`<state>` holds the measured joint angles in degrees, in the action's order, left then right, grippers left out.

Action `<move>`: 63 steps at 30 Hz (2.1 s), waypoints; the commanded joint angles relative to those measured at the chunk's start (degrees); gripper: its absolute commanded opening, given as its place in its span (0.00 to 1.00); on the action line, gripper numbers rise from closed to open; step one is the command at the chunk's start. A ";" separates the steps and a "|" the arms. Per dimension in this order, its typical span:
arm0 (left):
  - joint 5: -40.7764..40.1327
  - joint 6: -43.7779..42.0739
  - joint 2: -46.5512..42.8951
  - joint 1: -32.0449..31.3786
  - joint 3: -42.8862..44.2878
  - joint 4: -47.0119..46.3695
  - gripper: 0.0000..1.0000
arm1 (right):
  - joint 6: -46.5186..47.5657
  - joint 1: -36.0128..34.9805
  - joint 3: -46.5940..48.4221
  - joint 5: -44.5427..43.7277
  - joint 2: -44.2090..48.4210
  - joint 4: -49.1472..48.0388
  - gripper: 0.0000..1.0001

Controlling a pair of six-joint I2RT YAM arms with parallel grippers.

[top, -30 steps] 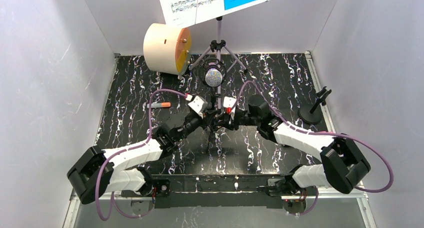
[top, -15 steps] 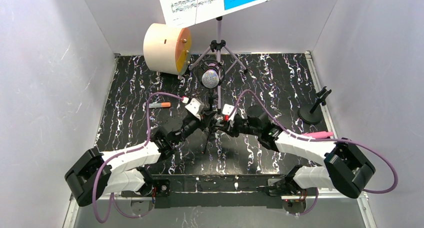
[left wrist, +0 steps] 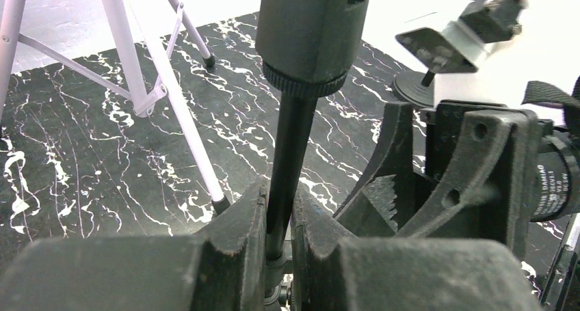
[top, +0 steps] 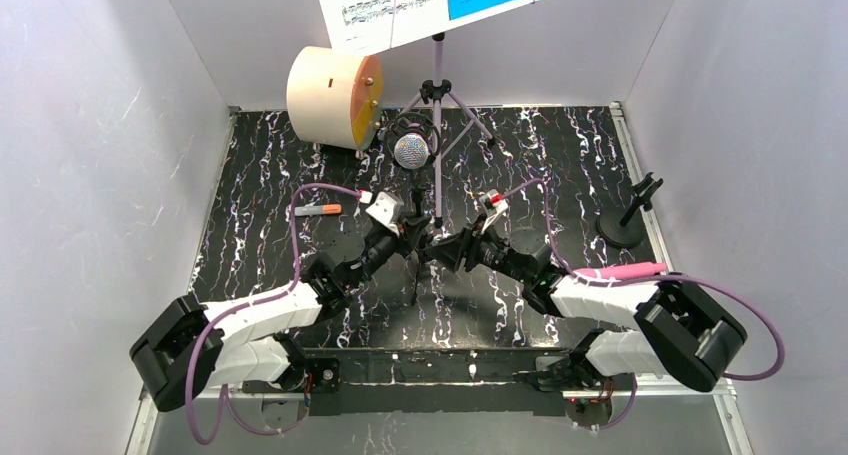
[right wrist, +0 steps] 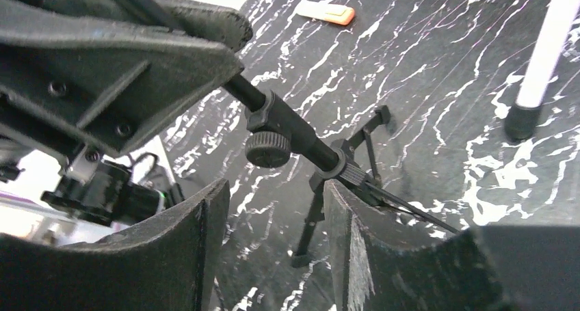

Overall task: Pack up the instrument practice props
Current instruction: Unscrew the knob on the microphone stand.

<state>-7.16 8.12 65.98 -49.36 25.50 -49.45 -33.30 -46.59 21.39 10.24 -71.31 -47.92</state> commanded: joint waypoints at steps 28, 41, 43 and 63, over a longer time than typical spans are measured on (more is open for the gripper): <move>-3.32 0.99 5.77 -2.57 1.35 11.31 0.00 | -23.57 0.53 -5.69 -6.44 -8.42 -26.35 0.40; -3.47 0.17 6.01 -3.18 1.64 11.75 0.00 | -24.49 0.98 -3.22 -5.76 -9.69 -26.36 0.44; -3.48 0.07 6.01 -3.19 1.74 11.88 0.00 | -24.72 1.11 -2.75 -5.84 -10.19 -25.93 0.43; -3.75 -0.60 5.23 -3.55 1.84 12.61 0.00 | -18.88 1.79 0.50 -5.60 -9.85 -14.50 0.01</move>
<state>-10.35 4.67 69.71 -52.29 28.91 -47.57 -58.85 -45.04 18.24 6.15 -83.50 -70.32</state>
